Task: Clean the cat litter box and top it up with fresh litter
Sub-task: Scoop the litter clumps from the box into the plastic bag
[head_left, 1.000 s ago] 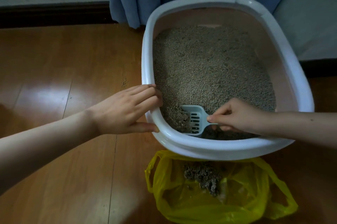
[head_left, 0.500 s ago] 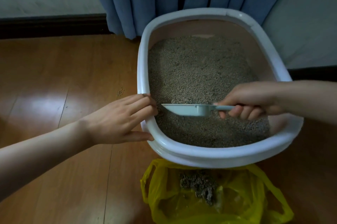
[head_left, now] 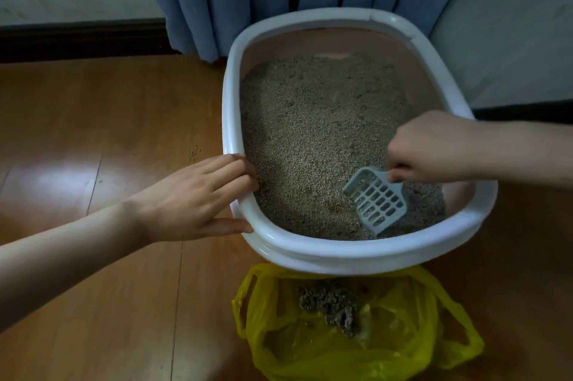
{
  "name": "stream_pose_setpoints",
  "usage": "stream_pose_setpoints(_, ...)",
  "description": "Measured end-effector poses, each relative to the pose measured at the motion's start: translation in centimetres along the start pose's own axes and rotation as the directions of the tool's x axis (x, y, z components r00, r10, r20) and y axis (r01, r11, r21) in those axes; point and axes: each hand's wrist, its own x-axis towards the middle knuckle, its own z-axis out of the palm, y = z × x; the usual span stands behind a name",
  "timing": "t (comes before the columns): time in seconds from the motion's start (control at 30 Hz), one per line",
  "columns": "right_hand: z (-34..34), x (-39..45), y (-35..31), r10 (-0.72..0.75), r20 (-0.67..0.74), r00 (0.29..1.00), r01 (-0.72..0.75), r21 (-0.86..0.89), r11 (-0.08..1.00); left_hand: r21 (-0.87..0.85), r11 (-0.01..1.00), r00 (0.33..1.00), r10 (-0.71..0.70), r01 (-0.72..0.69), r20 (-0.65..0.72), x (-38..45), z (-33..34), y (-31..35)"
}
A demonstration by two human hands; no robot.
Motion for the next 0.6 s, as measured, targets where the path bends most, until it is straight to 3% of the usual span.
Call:
stream_pose_setpoints(0.1, 2.6, 0.2, -1.3, 0.049, 0.008, 0.999, -0.049, 0.264, 0.963, 0.005, 1.000, 1.000, -0.005, 0.005, -0.008, -0.1, 0.0, 0.2)
stream_pose_setpoints(0.3, 4.4, 2.0, -4.3, 0.114, -0.126, 0.986, -0.022, 0.569, 0.822, -0.001, 1.000, 1.000, -0.017, 0.017, 0.012, -0.1, 0.0, 0.2)
stream_pose_setpoints(0.47, 4.9, 2.9, -5.6, 0.212, -0.201, 0.957, -0.017, 0.686, 0.727, 0.017, 1.000, 1.000, -0.018, 0.018, 0.015, -0.1, -0.1, 0.3)
stream_pose_setpoints(0.6, 4.8, 2.1, -5.8, 0.231, -0.234, 0.944, 0.070, 0.829, 0.556, 0.006, 1.000, 1.000, -0.012, 0.012, 0.021, -0.1, -0.1, 0.3)
